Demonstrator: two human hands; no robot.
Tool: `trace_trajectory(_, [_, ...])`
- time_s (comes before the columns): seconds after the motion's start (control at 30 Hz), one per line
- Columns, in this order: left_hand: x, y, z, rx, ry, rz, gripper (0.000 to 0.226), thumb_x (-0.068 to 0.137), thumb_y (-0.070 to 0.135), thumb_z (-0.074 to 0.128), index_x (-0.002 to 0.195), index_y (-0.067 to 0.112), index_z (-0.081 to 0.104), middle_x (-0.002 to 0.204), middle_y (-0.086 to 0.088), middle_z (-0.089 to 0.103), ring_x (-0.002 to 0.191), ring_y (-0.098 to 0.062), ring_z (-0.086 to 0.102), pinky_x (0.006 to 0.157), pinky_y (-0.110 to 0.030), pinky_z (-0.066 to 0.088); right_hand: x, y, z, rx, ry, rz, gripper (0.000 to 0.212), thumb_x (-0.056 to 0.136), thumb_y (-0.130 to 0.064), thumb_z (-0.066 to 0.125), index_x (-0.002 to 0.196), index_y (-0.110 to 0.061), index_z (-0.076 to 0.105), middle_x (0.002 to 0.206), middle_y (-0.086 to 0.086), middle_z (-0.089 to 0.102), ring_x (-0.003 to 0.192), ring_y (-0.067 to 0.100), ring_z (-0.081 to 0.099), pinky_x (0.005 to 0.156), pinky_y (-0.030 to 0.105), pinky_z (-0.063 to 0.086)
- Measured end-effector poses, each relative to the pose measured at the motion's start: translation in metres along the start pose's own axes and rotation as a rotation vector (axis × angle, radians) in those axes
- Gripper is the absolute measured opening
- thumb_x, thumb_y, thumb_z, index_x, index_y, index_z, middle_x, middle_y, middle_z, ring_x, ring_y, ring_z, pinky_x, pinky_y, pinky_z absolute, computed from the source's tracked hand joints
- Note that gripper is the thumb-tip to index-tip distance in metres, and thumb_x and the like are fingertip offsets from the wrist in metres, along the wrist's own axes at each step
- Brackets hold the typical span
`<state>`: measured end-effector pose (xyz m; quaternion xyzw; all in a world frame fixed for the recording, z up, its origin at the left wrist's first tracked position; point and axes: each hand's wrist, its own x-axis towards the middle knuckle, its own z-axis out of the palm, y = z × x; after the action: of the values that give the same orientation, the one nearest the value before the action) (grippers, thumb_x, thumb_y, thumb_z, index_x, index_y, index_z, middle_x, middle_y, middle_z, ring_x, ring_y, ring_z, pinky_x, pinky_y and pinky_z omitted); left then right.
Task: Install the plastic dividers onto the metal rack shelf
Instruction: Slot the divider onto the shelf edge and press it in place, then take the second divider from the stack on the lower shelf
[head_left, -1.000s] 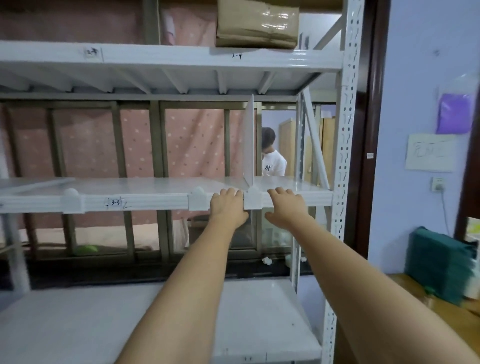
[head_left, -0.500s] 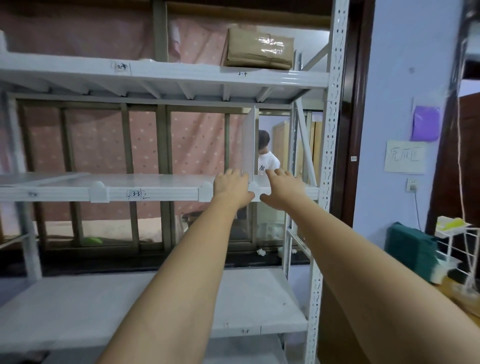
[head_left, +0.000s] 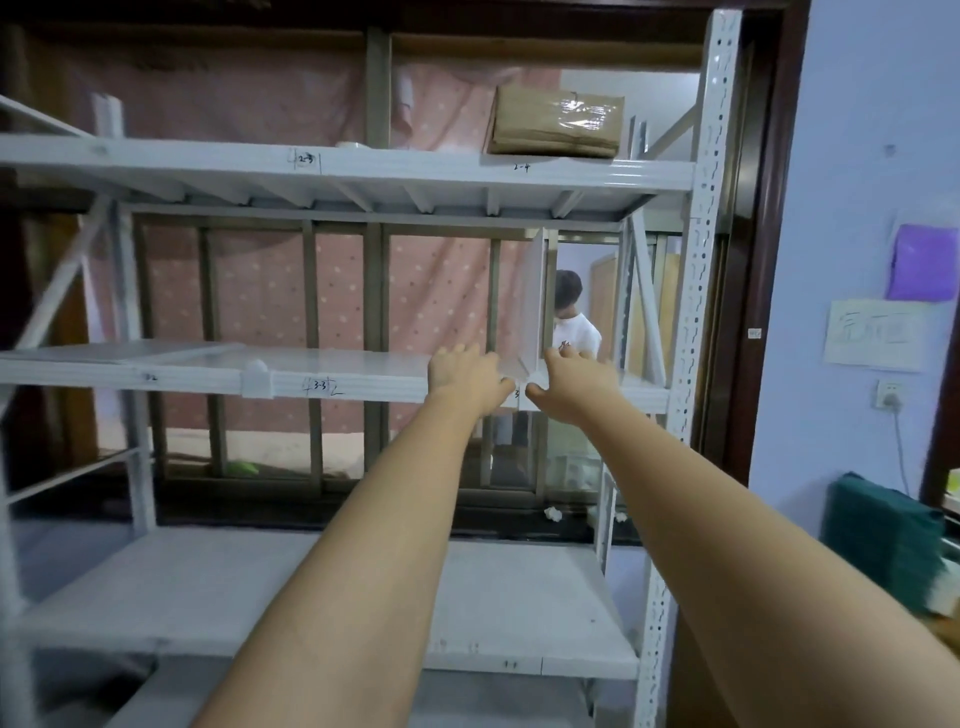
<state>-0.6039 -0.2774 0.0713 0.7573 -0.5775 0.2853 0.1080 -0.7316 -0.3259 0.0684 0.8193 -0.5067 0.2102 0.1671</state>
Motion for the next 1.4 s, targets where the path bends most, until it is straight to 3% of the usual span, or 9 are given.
trace_trajectory(0.23, [-0.027, -0.057, 0.009, 0.076, -0.056, -0.11, 0.048, 0.094, 0.044, 0.034, 0.13, 0.018, 0.053, 0.129, -0.009, 0.054, 0.118, -0.025, 0.048, 0.093, -0.035, 0.038, 0.005, -0.06, 0.007, 0.037, -0.046, -0.12, 0.054, 0.099, -0.044, 0.036, 0.144, -0.014, 0.037, 0.143, 0.01, 0.045, 0.13, 0.029, 0.042, 0.101, 0.04, 0.035])
trace_trajectory(0.43, [-0.066, -0.142, 0.01, 0.201, -0.124, -0.246, 0.053, 0.096, 0.051, 0.029, 0.133, 0.021, 0.051, 0.129, -0.009, 0.054, 0.118, -0.026, 0.048, 0.095, -0.038, 0.037, 0.005, -0.159, 0.011, 0.155, -0.087, -0.293, 0.058, 0.1, -0.045, 0.036, 0.148, -0.014, 0.03, 0.15, 0.011, 0.037, 0.135, 0.029, 0.037, 0.106, 0.042, 0.032])
trace_trajectory(0.8, [-0.151, -0.289, -0.005, 0.33, -0.213, -0.535, 0.052, 0.096, 0.048, 0.032, 0.138, 0.019, 0.045, 0.14, -0.01, 0.045, 0.129, -0.027, 0.041, 0.102, -0.042, 0.035, -0.004, -0.324, 0.008, 0.322, -0.083, -0.562, 0.057, 0.099, -0.043, 0.037, 0.147, -0.013, 0.032, 0.147, 0.013, 0.04, 0.134, 0.032, 0.037, 0.106, 0.046, 0.032])
trace_trajectory(1.03, [-0.177, -0.356, -0.001, 0.39, -0.245, -0.598, 0.055, 0.097, 0.047, 0.028, 0.145, 0.02, 0.035, 0.145, -0.009, 0.04, 0.13, -0.027, 0.04, 0.1, -0.038, 0.035, -0.002, -0.403, 0.009, 0.344, -0.072, -0.629, 0.056, 0.1, -0.043, 0.035, 0.147, -0.013, 0.032, 0.148, 0.013, 0.039, 0.134, 0.031, 0.038, 0.107, 0.045, 0.031])
trace_trajectory(1.2, [-0.179, -0.388, 0.018, 0.347, -0.275, -0.64, 0.054, 0.097, 0.046, 0.029, 0.143, 0.02, 0.037, 0.14, -0.01, 0.045, 0.127, -0.026, 0.042, 0.098, -0.037, 0.035, 0.002, -0.45, 0.026, 0.334, -0.135, -0.643, 0.06, 0.101, -0.043, 0.035, 0.152, -0.013, 0.024, 0.156, 0.011, 0.028, 0.141, 0.03, 0.029, 0.112, 0.046, 0.026])
trace_trajectory(1.4, [-0.159, -0.418, 0.033, 0.334, -0.249, -0.584, 0.049, 0.097, 0.046, 0.031, 0.135, 0.018, 0.045, 0.133, -0.011, 0.05, 0.121, -0.027, 0.046, 0.095, -0.038, 0.038, 0.02, -0.493, 0.038, 0.329, -0.147, -0.659, 0.056, 0.101, -0.042, 0.034, 0.149, -0.014, 0.03, 0.154, 0.01, 0.033, 0.141, 0.028, 0.03, 0.113, 0.045, 0.025])
